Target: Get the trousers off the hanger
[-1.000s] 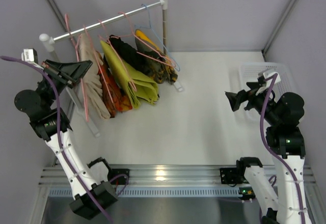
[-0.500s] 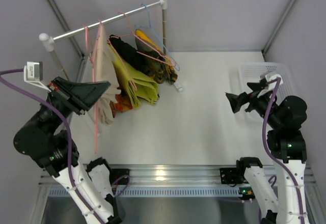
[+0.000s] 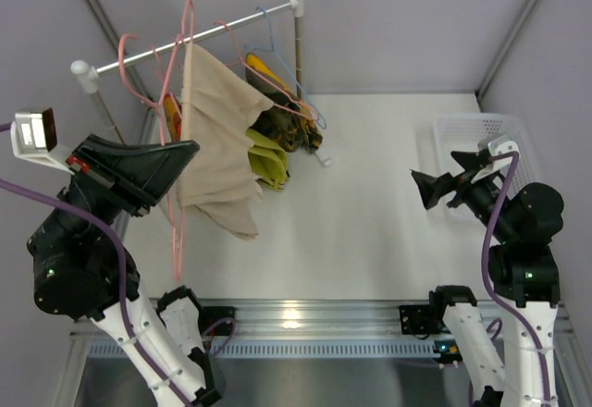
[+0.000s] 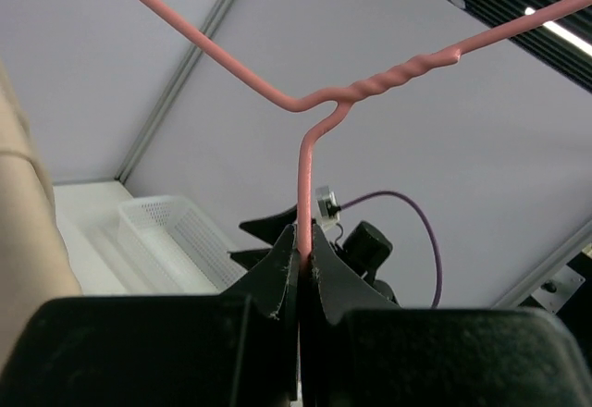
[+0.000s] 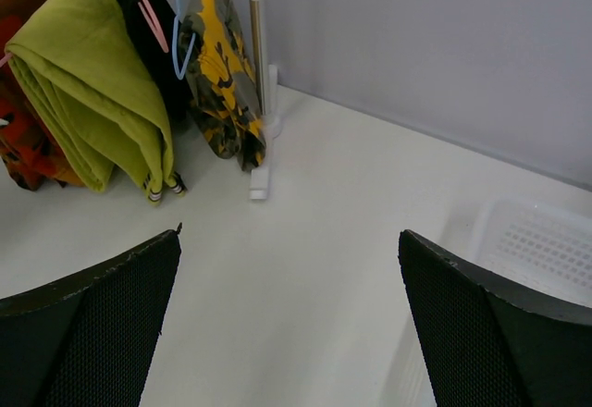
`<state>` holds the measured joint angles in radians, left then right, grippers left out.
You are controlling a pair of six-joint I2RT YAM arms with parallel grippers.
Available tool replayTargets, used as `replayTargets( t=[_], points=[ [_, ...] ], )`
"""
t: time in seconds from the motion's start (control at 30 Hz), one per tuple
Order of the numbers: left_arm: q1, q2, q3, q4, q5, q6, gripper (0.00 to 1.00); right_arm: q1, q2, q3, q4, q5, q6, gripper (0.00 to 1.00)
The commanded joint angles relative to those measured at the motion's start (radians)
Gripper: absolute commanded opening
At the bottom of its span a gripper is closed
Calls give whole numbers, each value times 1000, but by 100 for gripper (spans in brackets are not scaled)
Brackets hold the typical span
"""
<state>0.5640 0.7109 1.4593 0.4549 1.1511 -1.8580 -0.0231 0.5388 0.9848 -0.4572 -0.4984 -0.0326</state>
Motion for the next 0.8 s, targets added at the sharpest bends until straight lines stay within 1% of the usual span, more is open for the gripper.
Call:
replayTargets(
  t=[0.0,0.07,0.17,0.23,0.27,0.3,0.33,0.37,0.4,0.43,0.47,0.57,0.67,0.73,0.77],
  points=[
    [54,67,47,287,-132,-145,0,-17,-8,37,28,-3,10,100],
    [95,93,74,314,-130,-179,0,-17,-7,34,29,0,16,99],
    [140,119,113,271,-111,-188,0,-17,1,28,35,3,25,100],
    [151,130,131,106,-93,-137,0,-17,9,23,41,9,40,100],
    [151,131,139,38,-82,-65,0,-17,12,22,46,8,65,99],
    [151,139,157,-143,-64,35,0,-17,19,20,54,8,75,99],
    [151,140,168,-238,-64,36,0,-17,26,18,54,6,76,99],
    [151,142,174,-330,-59,140,0,-17,29,17,57,4,86,100],
    [148,144,174,-416,-56,192,0,-17,36,15,63,1,92,99],
    [146,144,170,-559,-59,235,0,-17,41,9,68,-11,97,100],
    [146,144,165,-615,-63,306,0,-17,46,8,72,-18,108,99],
    [146,147,136,-724,-91,374,0,-14,72,6,87,-55,134,100],
    [146,141,142,-734,-85,401,0,5,99,18,91,-49,134,100],
    [146,124,144,-771,-76,416,0,12,107,17,100,-37,122,99],
    [146,124,159,-795,-73,446,0,15,108,15,103,-32,114,99]
  ],
)
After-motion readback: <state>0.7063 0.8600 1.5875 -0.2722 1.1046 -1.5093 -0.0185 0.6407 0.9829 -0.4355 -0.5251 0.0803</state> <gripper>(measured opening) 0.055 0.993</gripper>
